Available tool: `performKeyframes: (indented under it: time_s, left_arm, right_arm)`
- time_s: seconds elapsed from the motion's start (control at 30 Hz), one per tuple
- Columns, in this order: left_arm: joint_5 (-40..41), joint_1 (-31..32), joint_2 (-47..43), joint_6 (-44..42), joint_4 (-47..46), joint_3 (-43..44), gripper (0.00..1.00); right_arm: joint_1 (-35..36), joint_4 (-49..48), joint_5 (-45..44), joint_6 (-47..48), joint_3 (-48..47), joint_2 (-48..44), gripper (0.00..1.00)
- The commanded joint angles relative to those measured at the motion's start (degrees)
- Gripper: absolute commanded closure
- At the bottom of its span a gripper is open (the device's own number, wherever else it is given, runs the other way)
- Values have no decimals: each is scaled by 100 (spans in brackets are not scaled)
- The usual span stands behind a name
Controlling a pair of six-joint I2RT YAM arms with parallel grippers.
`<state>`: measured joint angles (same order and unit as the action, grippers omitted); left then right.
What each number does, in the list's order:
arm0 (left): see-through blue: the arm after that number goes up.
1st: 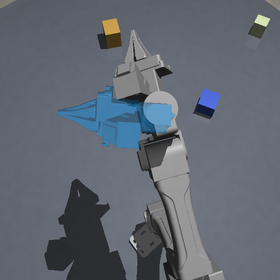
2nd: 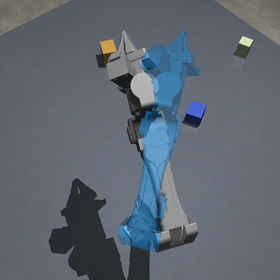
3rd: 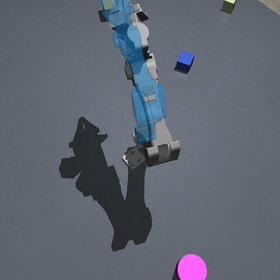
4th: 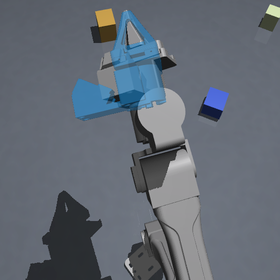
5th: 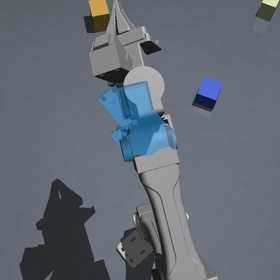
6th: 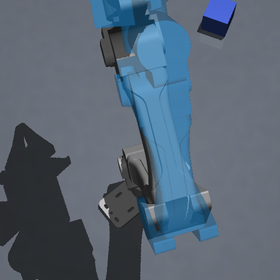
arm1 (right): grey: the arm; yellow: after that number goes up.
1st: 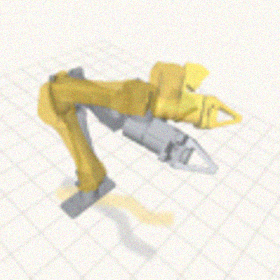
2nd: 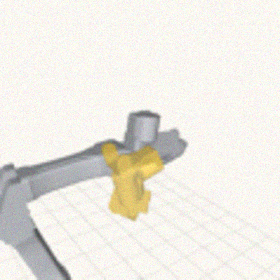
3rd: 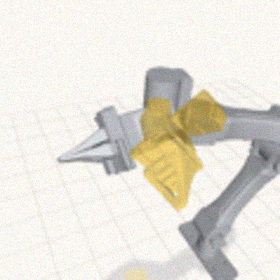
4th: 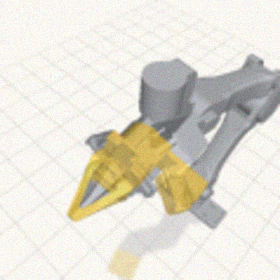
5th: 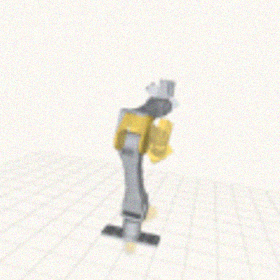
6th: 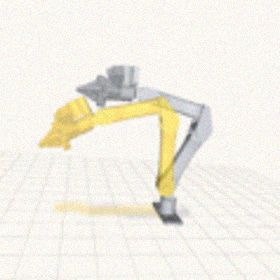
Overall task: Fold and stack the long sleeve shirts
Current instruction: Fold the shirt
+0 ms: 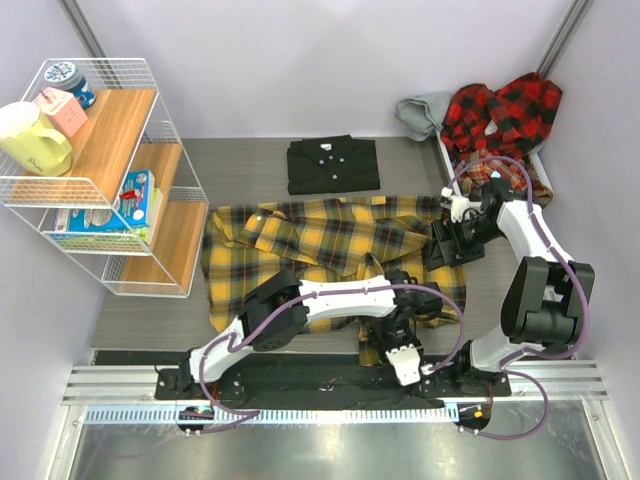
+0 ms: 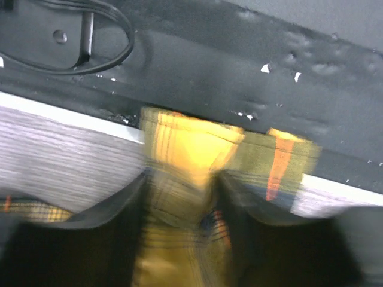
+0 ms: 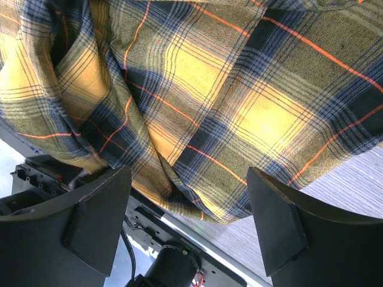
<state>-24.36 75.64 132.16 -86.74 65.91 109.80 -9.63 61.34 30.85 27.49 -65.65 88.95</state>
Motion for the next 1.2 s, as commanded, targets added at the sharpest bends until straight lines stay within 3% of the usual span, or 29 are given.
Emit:
performKeyframes:
  time_s: [0.0,0.13,0.23,0.27,0.37,0.4,0.47,0.5,0.57,0.6,0.7,0.87,0.93,1.07,1.17]
  left_arm:
    - [2,13,-102,175,62,-213,73]
    - [-593,-49,-900,770,-165,-328,98]
    - [-1113,-355,-1656,2113,-543,-29,100]
    - [-1385,-478,-1815,3240,-1040,50,100]
    - [-1441,-1111,-2553,5021,-2470,-115,100]
    - [-1344,-1426,-2911,6210,-2965,-273,100]
    - [-819,-1709,-3300,7105,-4114,-888,100]
    - [-590,-1962,-3458,7988,-4487,-1142,100]
    - [-115,-2157,-4003,8644,-5268,-1880,100]
    - [496,-2254,-4179,8996,-5908,-2092,100]
    - [1438,-2281,-4576,9482,-6440,-2463,100]
    - [3241,-2299,-4690,10596,-6433,-2455,100]
    - [3945,-2299,-4647,11063,-6319,-2385,100]
    - [4088,-2290,-4541,11880,-6397,-2244,100]
    - [4149,-2281,-4515,12118,-6765,-2366,100]
  right_arm:
    - [-39,-43,61,73,-18,-290,17]
    - [-65,-43,132,134,-27,-404,17]
    - [-83,-52,246,169,-202,-510,17]
    - [-109,-52,298,178,-403,-580,17]
    - [-197,-61,613,126,-964,-703,15]
    - [-223,-70,702,91,-1133,-799,14]
    - [-311,-105,930,-76,-1641,-914,12]
    - [-338,-114,1149,-120,-1783,-1080,11]
    - [-426,-236,1379,-199,-1995,-1308,9]
    - [-443,-315,1502,-217,-1987,-1571,6]
    - [-435,-597,1669,-191,-1742,-2038,5]
    - [-435,-991,2310,-304,-1058,-3136,4]
    - [-435,-1746,2643,-1128,-767,-3383,4]
    - [-391,-3256,2874,-3017,268,-3761,4]
    - [-329,-5267,2787,-5011,1122,-3850,4]
